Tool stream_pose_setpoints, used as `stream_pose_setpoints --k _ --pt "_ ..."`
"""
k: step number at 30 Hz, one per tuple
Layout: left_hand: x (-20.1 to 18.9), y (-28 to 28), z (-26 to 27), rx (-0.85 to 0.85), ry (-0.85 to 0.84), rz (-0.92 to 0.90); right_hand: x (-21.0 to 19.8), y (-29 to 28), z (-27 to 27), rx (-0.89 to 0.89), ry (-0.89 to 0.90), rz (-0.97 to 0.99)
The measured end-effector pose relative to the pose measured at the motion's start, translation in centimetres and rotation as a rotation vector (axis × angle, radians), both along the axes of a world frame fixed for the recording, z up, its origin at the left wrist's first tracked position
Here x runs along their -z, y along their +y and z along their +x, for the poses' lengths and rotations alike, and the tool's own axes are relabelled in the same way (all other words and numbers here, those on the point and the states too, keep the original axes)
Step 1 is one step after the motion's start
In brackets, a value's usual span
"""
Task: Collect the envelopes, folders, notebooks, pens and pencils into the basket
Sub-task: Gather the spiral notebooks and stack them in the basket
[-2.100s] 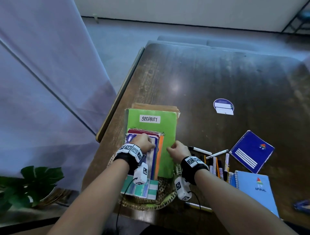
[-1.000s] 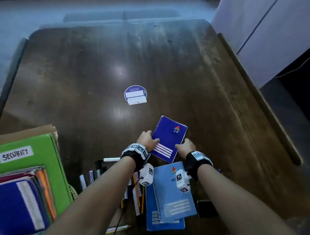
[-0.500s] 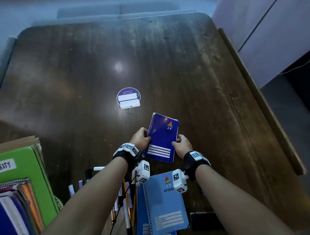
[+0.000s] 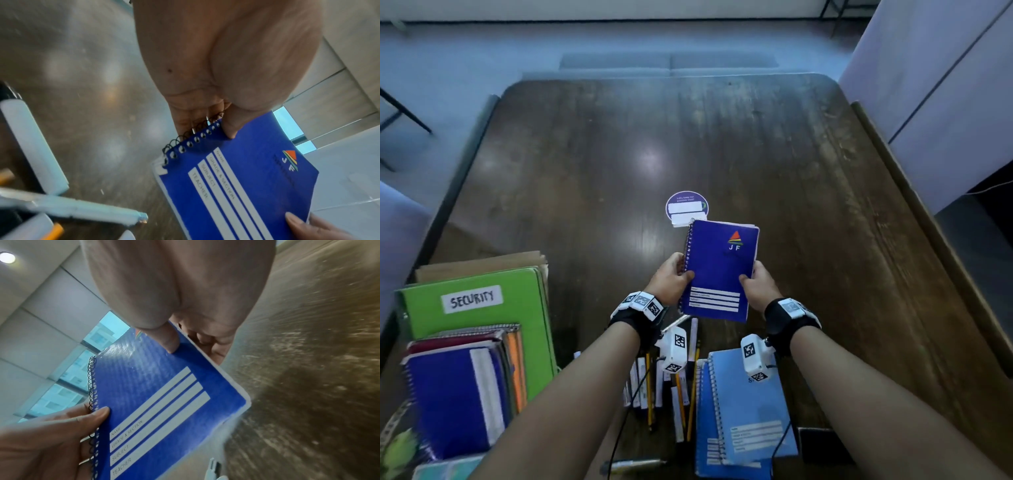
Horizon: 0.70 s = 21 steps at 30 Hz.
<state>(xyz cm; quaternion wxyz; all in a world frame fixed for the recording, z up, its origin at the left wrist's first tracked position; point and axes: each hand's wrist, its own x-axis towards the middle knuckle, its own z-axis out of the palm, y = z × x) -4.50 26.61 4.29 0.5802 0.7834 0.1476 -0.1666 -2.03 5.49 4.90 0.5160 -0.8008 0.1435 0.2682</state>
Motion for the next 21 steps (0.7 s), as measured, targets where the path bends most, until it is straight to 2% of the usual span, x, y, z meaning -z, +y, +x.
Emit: stream_pose_setpoints --k 6,12,16,21 --pt "-3.4 6.8 -4.8 -0.099 -0.065 0.030 -3.3 7.8 -3.1 -0.033 -0.094 0.075" --pt "-6.7 15.7 -11.7 -0.239 -0.136 0.066 -4.6 17.7 -7.9 -0.072 -0.194 0.140" --pt "-6.7 22.6 -16.7 -0.289 -0.107 0.151 -5.1 24.6 -12.2 -0.176 -0.232 0.170" --pt "-6.6 29.4 -22.9 -0.356 -0.063 0.303 -3.1 31.9 -16.9 -0.365 -0.217 0.154"
